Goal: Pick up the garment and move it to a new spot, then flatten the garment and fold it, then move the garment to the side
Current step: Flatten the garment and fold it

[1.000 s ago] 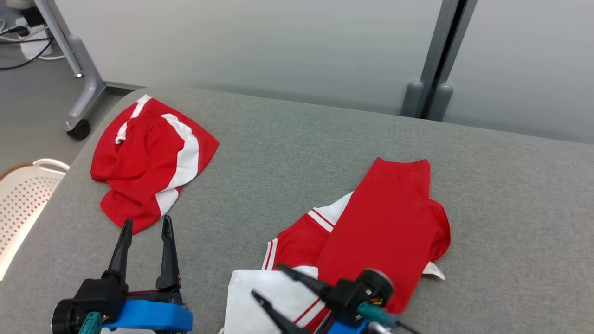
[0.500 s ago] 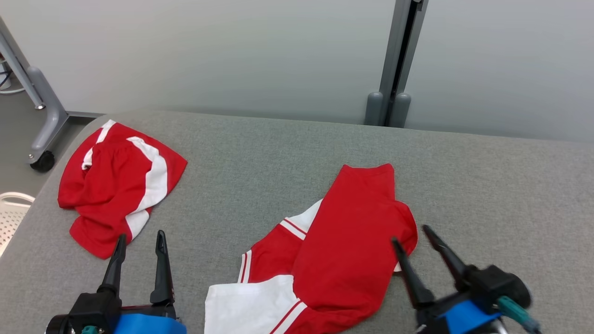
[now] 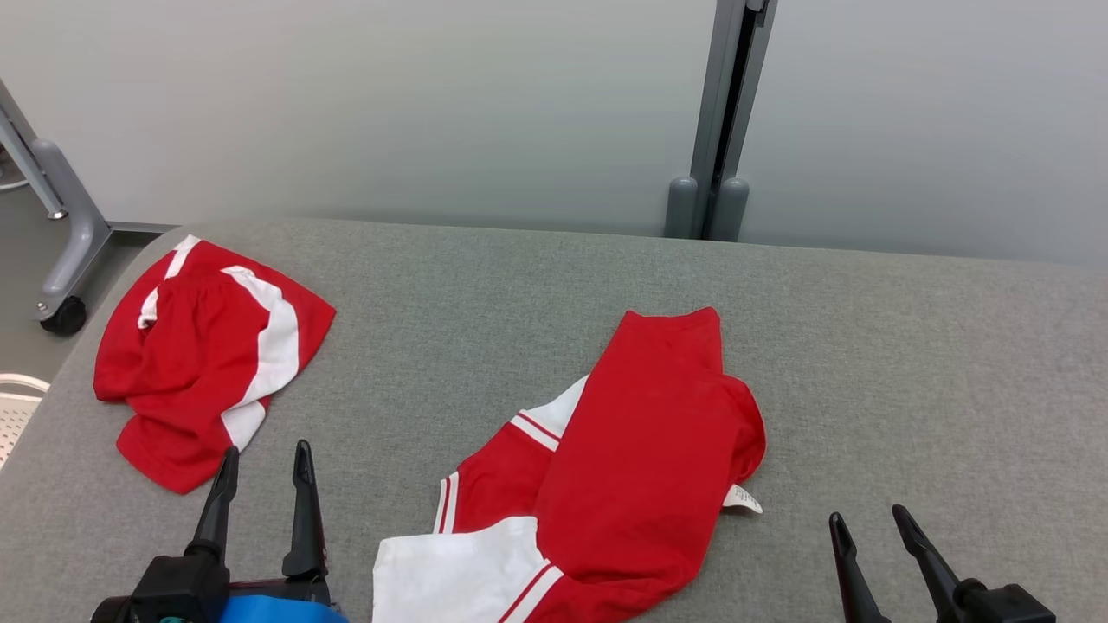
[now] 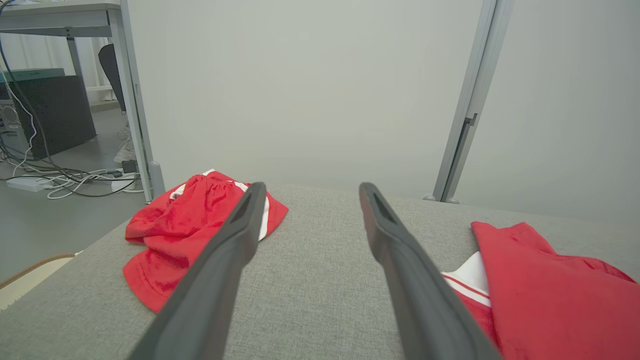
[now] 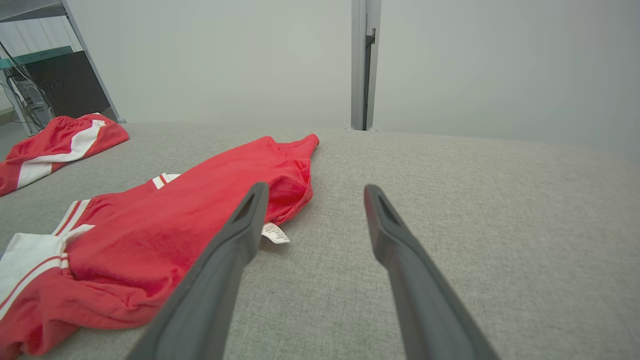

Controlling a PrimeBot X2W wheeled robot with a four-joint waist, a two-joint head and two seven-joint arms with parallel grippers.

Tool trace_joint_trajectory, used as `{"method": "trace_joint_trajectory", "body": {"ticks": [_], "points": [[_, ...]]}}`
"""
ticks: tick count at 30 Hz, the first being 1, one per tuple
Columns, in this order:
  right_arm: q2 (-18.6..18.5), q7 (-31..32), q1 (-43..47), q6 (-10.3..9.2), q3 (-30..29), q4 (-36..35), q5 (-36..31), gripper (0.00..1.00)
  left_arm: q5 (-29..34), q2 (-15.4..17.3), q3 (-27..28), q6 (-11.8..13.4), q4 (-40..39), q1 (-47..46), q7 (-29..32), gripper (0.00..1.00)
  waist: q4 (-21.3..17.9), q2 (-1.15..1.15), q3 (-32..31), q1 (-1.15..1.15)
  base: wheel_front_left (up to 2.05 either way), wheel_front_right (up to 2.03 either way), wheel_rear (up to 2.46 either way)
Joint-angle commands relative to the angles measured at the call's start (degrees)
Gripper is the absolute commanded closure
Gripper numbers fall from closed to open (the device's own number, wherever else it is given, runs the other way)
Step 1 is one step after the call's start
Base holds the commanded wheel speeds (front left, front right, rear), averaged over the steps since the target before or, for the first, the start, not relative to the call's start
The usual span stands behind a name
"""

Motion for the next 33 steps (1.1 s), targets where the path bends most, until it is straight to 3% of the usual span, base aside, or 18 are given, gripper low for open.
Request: {"method": "trace_joint_trajectory", "body": {"ticks": [1,16,26,33], "points": [[0.3,0.2,0.3,0.03,-0.1,-0.5,-0.3,0.00,0.3,0.0,0.2,-0.1,-0.2,0.4,-0.2,0.00,0.0,0.00,0.0,0.00,0.00,0.00,0.00],[-1.9,6.1,-12.2,0.03,0.5,2.2,-2.5,0.00,0.0,-0.1,-0.6,-0.3,-0.2,-1.8,-0.2,0.00,1.8,0.00,2.7,0.00,0.00,0.00,0.00],[-4.0,7.5,-19.4,0.03,1.1,16.0,-2.0,0.00,-1.1,-0.1,-2.0,0.5,0.0,-4.1,-0.2,0.00,4.4,0.00,6.2,0.00,0.00,0.00,0.00],[-3.1,6.1,-23.5,0.03,1.9,25.5,-1.7,0.00,-1.5,-0.1,-2.3,0.9,-0.2,-5.1,-0.2,0.00,5.7,0.00,7.8,0.00,0.00,0.00,0.00]]}}
